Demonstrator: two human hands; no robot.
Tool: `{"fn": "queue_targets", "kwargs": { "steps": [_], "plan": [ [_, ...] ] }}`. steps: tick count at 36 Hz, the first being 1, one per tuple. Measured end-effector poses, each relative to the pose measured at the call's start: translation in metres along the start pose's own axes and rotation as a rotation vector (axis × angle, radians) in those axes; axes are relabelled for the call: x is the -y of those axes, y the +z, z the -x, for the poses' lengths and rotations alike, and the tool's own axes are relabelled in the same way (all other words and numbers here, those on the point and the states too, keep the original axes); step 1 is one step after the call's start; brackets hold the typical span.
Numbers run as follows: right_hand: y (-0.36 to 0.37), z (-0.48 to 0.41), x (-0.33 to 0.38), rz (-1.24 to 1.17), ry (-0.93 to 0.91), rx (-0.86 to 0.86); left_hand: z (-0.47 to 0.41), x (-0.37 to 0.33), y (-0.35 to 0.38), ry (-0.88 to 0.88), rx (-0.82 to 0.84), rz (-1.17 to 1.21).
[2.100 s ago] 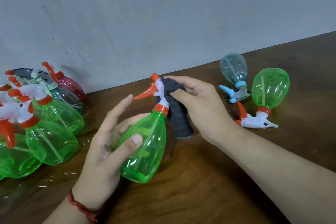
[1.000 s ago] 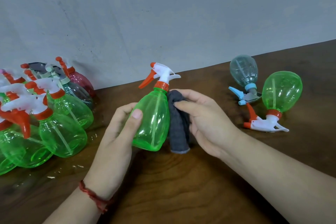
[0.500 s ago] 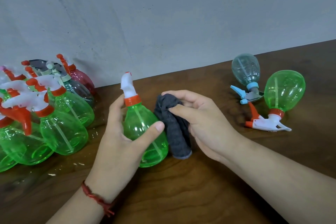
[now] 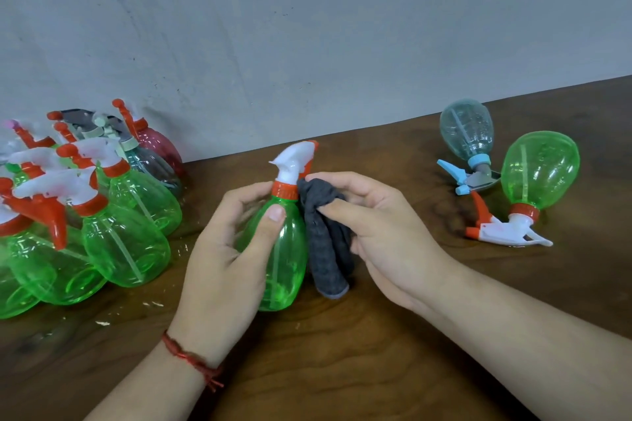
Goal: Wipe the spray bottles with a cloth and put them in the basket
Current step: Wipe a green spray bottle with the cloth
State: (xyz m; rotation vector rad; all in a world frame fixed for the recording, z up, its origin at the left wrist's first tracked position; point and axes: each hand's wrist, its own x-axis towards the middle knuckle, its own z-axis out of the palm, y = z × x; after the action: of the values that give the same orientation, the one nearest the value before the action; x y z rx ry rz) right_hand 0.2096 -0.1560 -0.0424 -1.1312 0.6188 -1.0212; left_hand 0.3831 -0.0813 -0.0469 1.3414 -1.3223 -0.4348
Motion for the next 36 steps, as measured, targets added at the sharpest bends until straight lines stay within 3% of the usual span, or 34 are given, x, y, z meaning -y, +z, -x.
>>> {"fn": "queue_targets", "kwargs": {
  "steps": [8,11,15,18,21,31,36],
  "plan": [
    [-0.003,-0.003,0.001,-0.014,0.030,-0.066,0.002,0.005,-0.008,0.102,0.217,-0.403],
    [-0.003,-0.003,0.004,0.026,-0.027,-0.058,0.002,0.005,-0.007,0.094,0.158,-0.332],
    [-0.010,-0.006,0.021,0.216,-0.343,-0.223,0.000,0.000,-0.011,0.044,0.103,-0.123],
    [-0.023,-0.013,0.030,0.436,-0.572,-0.344,0.001,-0.008,-0.009,-0.008,0.119,0.014],
    [-0.030,-0.019,0.026,0.645,-0.655,-0.409,0.006,-0.010,-0.004,-0.024,0.181,0.083],
    [-0.016,-0.014,0.007,0.996,-0.790,-0.167,0.012,-0.013,0.004,0.042,0.235,-0.066],
    [-0.027,-0.018,0.013,1.022,-0.783,-0.219,0.012,-0.012,0.003,0.052,0.242,-0.074]
  ]
}}
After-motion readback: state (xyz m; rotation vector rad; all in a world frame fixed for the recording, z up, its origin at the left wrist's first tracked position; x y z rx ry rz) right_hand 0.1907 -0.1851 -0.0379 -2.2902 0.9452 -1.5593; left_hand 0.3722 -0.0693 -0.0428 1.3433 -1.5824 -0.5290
